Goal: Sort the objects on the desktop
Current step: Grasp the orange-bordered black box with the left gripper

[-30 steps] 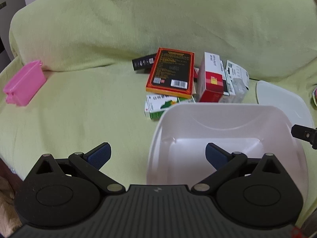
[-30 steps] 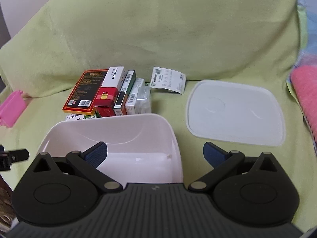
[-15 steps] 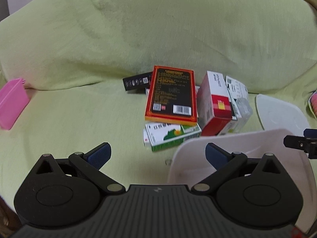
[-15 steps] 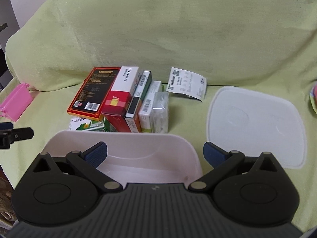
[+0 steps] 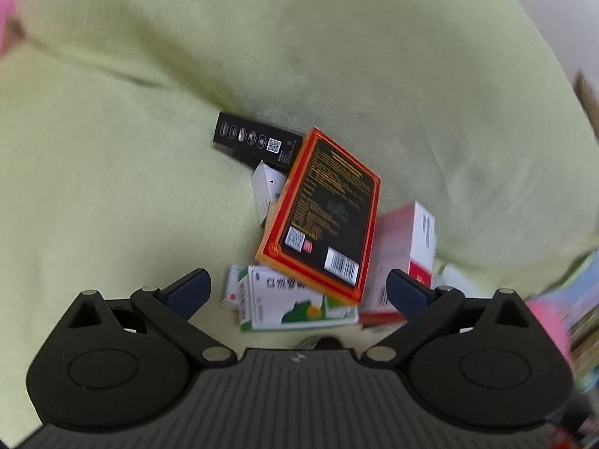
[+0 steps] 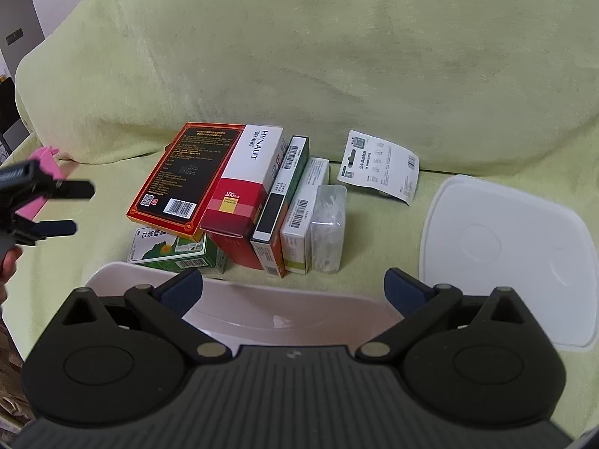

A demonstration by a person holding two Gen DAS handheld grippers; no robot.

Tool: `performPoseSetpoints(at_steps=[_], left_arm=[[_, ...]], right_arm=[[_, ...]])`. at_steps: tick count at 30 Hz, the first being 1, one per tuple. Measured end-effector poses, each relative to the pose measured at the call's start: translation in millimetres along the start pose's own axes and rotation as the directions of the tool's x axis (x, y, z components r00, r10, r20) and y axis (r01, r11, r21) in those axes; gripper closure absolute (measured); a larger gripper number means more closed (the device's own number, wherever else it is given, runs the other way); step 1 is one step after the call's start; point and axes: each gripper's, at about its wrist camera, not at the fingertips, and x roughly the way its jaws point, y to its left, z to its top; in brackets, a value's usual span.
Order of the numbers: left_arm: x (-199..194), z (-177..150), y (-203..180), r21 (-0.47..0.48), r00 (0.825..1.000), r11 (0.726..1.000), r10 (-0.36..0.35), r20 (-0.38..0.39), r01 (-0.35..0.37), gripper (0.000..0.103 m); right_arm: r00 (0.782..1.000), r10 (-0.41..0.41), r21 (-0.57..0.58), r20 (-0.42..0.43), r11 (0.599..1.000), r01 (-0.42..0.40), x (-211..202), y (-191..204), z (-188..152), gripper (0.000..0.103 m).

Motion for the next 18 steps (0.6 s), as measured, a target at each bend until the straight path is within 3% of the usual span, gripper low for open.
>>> performPoseSetpoints(at_steps=[5, 10, 13, 16, 17, 18], left_arm=[[40.3, 16.8, 31.7, -0.139, 0.989, 0.983, -0.131, -0.063, 0.121, 0.02], [71.6, 23.2, 45.8, -0.152, 0.981, 0.977, -0.164, -0.099, 0.148, 0.023], [83.8, 24.7, 53.6, -0.182, 0.969, 0.964, -0.219, -0.116, 0.196, 0.03], [90.9, 25.0, 52.9, -0.176, 0.958, 0.956, -0.259, -0.122, 0.236, 0.048], [92.8, 25.2, 51.2, -0.165, 0.958, 0.957, -0.259, -0.126, 0.237, 0.058], [93.6, 25.0, 49.5, -0.155, 0.957, 0.958, -0.262, -0.127, 0.242, 0.061]], right_arm=[[1.0, -0.001, -0.005, -0.012, 1.0, 0.001, 10.9, 0.7, 3.3, 0.001], [1.0, -0.005, -0.006, -0.025, 1.0, 0.004, 21.1, 0.0, 5.6, 0.001], [0.999, -0.008, -0.002, -0.033, 1.0, 0.008, 28.8, -1.3, 6.4, 0.001], [0.999, -0.012, 0.007, -0.04, 1.0, 0.013, 35.2, -2.7, 6.5, 0.001], [0.999, -0.014, 0.008, -0.042, 1.0, 0.015, 36.8, -3.1, 6.7, 0.001], [0.999, -0.018, 0.007, -0.043, 1.0, 0.018, 38.1, -3.1, 6.8, 0.001]])
